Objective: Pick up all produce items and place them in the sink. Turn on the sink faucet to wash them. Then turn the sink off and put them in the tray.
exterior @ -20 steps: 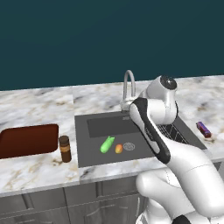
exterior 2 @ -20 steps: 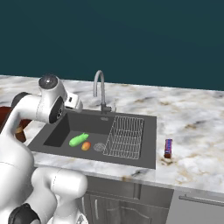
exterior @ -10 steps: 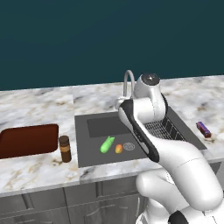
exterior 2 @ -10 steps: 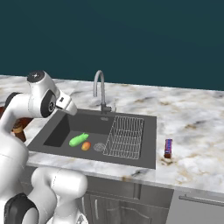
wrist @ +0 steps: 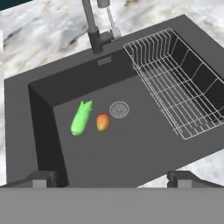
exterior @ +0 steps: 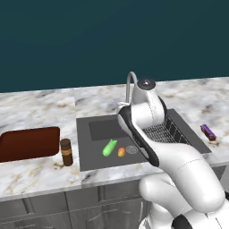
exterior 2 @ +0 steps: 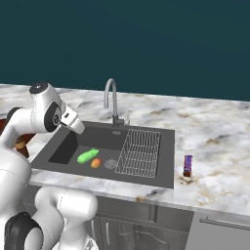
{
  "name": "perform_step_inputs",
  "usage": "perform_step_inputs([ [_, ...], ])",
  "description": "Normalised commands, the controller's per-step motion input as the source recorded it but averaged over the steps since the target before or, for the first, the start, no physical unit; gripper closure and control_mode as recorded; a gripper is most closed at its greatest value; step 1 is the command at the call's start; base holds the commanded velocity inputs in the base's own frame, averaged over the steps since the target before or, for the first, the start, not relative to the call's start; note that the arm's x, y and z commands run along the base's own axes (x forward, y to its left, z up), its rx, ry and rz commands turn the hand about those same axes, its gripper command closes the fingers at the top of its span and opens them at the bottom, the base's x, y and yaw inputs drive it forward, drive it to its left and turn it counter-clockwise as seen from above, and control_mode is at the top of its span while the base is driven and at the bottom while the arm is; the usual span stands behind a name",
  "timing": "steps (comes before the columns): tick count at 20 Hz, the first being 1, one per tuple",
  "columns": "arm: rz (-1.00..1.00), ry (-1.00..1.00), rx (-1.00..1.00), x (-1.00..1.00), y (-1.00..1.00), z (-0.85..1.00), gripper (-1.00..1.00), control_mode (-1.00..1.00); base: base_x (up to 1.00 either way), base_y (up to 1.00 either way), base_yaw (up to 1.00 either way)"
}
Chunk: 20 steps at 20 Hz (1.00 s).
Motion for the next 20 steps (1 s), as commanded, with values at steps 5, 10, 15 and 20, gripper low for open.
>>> perform_step_inputs([
  [5,-0.09,0.04,0.0,0.02,0.03,-0.26,-1.0,-1.0,0.0,0.0,0.0],
  [10,-0.11,0.04,0.0,0.1,0.14,-0.27,-1.0,-1.0,0.0,0.0,0.0],
  [15,-0.12,0.04,0.0,0.19,0.18,-0.24,-1.0,-1.0,0.0,0.0,0.0],
  [20,-0.1,0.01,0.0,0.29,0.1,-0.21,-1.0,-1.0,0.0,0.0,0.0],
])
